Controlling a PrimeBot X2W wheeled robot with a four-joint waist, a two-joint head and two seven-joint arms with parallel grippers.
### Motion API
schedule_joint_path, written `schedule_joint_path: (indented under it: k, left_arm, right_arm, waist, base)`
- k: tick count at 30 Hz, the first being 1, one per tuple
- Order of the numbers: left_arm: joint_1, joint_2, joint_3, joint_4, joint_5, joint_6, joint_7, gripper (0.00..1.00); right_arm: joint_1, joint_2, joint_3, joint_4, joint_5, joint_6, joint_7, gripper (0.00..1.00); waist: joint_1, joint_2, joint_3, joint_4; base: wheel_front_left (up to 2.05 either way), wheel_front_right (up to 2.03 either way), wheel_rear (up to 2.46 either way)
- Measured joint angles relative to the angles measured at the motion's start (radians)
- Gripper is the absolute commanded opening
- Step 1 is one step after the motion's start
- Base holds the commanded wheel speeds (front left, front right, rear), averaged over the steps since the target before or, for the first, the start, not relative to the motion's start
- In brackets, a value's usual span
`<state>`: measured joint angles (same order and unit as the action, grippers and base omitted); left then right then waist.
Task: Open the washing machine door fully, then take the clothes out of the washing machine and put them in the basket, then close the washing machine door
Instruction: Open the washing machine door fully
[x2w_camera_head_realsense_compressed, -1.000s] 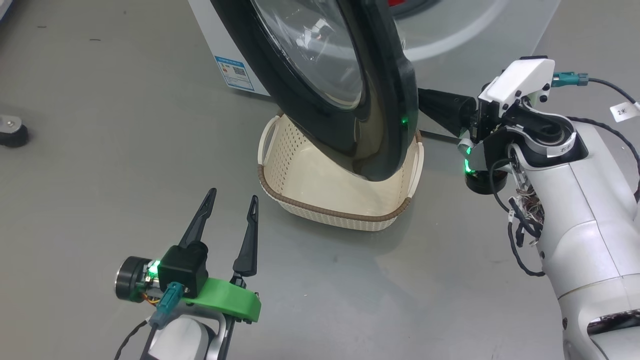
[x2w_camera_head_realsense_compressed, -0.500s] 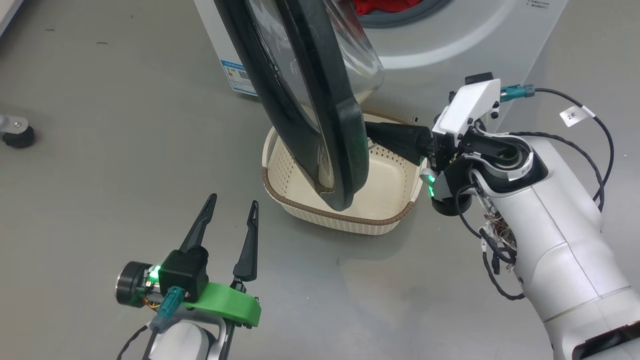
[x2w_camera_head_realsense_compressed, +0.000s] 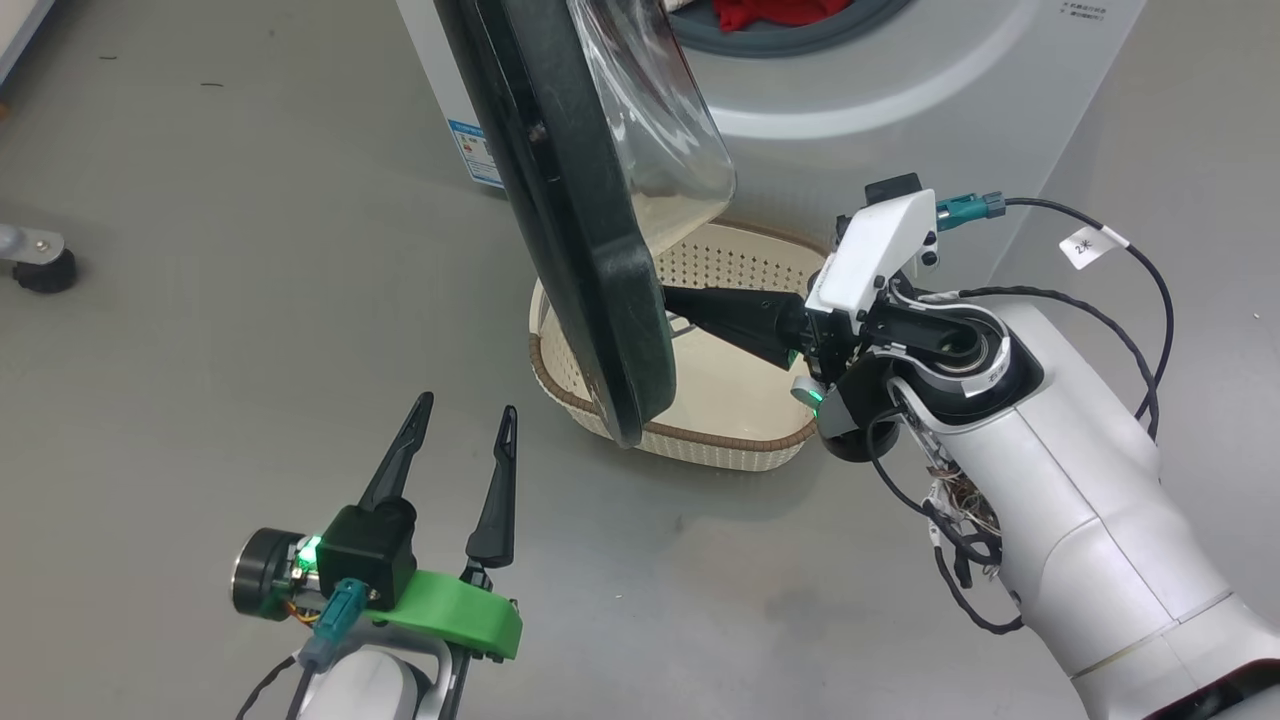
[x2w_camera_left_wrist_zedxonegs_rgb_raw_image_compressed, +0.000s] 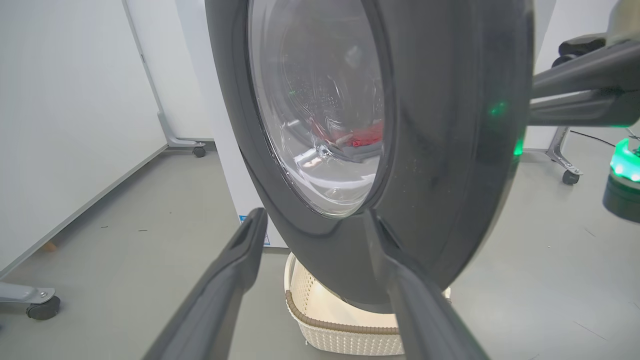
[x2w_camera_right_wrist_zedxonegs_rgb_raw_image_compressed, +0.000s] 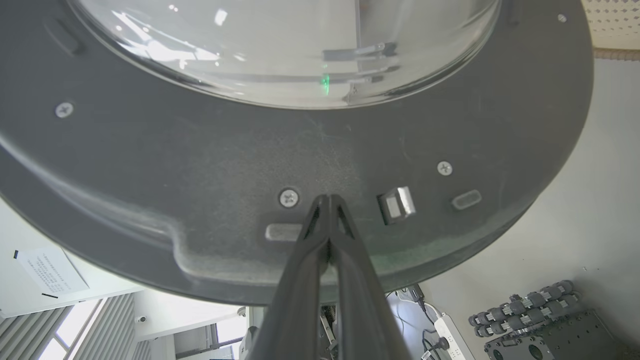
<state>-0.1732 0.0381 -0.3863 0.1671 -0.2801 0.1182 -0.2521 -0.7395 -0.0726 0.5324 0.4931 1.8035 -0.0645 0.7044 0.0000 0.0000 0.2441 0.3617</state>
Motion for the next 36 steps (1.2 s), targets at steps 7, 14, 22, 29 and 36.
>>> schedule_joint_path:
  k: [7,14,22,29,36]
  left_arm:
    - [0.004,0.000,0.029,-0.002,0.000,0.000,0.000,1.00]
    - [0.004,0.001,0.067,-0.002,0.011,0.000,0.000,1.00]
    - [0.005,0.001,0.111,0.000,0.027,0.000,0.000,1.00]
    - [0.027,0.009,0.138,0.004,0.031,0.000,0.000,1.00]
    - [0.039,0.022,0.187,0.011,0.036,0.000,0.000,1.00]
  right_arm:
    - [0.006,0.002,0.023,-0.010,-0.002,-0.008,-0.046,0.00]
    - [0.005,-0.002,0.015,0.000,-0.126,0.045,-0.142,0.00]
    - [-0.001,-0.109,0.032,-0.004,-0.331,0.151,-0.294,0.00]
    - [0.002,-0.203,0.065,-0.004,-0.515,0.170,-0.442,0.00]
    - [0.006,-0.313,0.171,-0.036,-0.804,0.178,-0.617,0.00]
  waist:
    - [0.0000,0.0000,-0.003,-0.006]
    - [0.0000,0.0000,-0.022,-0.027]
    - [0.0000,0.0000,-0.054,-0.067]
    - [0.0000,0.0000,-0.079,-0.116]
    - [0.0000,0.0000,-0.103,-0.165]
  base:
    - [0.00,0.00,0.00]
    - [0.00,0.00,0.00]
    - [0.00,0.00,0.00]
    - [0.00,0.00,0.00]
    - [0.00,0.00,0.00]
